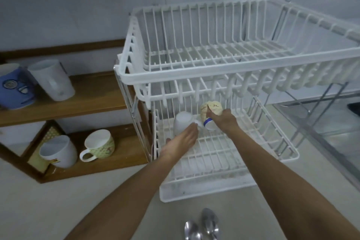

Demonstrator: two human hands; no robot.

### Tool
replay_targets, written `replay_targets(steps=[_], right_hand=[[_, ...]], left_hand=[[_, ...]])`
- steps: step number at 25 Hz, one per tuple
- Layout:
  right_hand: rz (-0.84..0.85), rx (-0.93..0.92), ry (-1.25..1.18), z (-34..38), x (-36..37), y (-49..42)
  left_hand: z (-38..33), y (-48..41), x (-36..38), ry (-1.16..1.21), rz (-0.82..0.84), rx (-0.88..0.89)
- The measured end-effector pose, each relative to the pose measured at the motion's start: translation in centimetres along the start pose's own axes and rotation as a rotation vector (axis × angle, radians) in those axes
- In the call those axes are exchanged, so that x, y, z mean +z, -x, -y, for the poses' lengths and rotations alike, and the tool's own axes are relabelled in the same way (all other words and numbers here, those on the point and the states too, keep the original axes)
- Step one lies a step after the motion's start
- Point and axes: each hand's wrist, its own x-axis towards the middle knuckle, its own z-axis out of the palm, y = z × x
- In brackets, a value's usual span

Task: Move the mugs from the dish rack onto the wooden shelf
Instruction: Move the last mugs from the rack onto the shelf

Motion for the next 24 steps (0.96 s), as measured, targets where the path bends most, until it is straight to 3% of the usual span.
replay_targets(steps=[5, 9, 14, 21, 24], right_hand=[[0.006, 0.015, -0.058, 0.1, 1.9, -2.1], [-0.035, 0.02, -0.071, -0.2, 2.0, -2.7], [-0.083, -0.02, -0.157, -1.2, 0.9, -1.0], [-0.267, -0.111, -0.348, -3.2, -6.0, 5.7], [-0.34, -0.194, -0.32, -3.7, -8.4, 11.2]], left_hand=[[-0.3, -2.5, 0.6, -0.04, 0.105, 0.094], [0.5, -4.4, 0.9, 0.09, 0.101, 0.108], [0.7, -4.5, 0.2, 0.193, -0.018, -0.08], [3.6, 0.9, -4.9, 1.133, -0.158, -0.496], [2.8, 6.4, -6.8, 1.555, -0.257, -0.534]])
